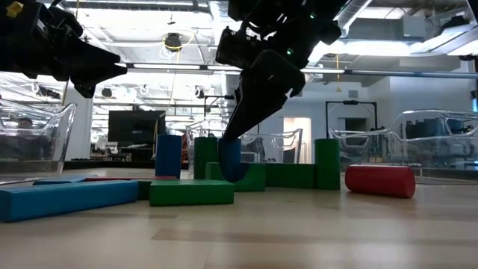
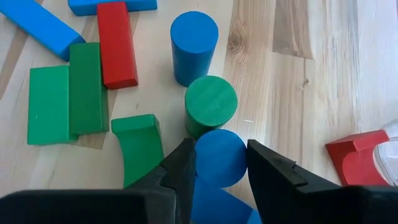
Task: Sort blocks by size
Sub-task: Put the right blue cylinder block into the top transparent bin
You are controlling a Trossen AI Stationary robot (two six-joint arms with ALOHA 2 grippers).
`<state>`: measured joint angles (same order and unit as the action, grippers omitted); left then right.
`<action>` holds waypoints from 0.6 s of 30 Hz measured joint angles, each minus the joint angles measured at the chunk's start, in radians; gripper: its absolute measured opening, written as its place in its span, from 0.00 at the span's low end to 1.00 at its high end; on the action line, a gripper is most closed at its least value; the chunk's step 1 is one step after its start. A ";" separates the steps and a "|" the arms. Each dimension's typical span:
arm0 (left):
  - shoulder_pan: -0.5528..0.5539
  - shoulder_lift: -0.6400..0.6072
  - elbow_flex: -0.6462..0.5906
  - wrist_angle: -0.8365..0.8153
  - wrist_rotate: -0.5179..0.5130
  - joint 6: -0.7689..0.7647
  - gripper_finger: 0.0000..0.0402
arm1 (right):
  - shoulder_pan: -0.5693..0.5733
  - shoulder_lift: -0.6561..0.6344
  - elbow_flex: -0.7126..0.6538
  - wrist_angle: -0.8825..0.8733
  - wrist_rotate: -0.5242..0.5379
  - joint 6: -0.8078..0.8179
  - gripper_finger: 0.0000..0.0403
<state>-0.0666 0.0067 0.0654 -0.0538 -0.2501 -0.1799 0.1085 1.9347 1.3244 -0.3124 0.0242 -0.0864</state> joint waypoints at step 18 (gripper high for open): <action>0.000 0.000 0.000 0.001 0.000 -0.008 0.36 | -0.009 0.000 0.130 -0.154 0.025 -0.042 0.27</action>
<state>-0.0666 0.0067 0.0650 -0.0532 -0.2497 -0.1879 0.0991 1.9347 1.4549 -0.4667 0.0495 -0.1286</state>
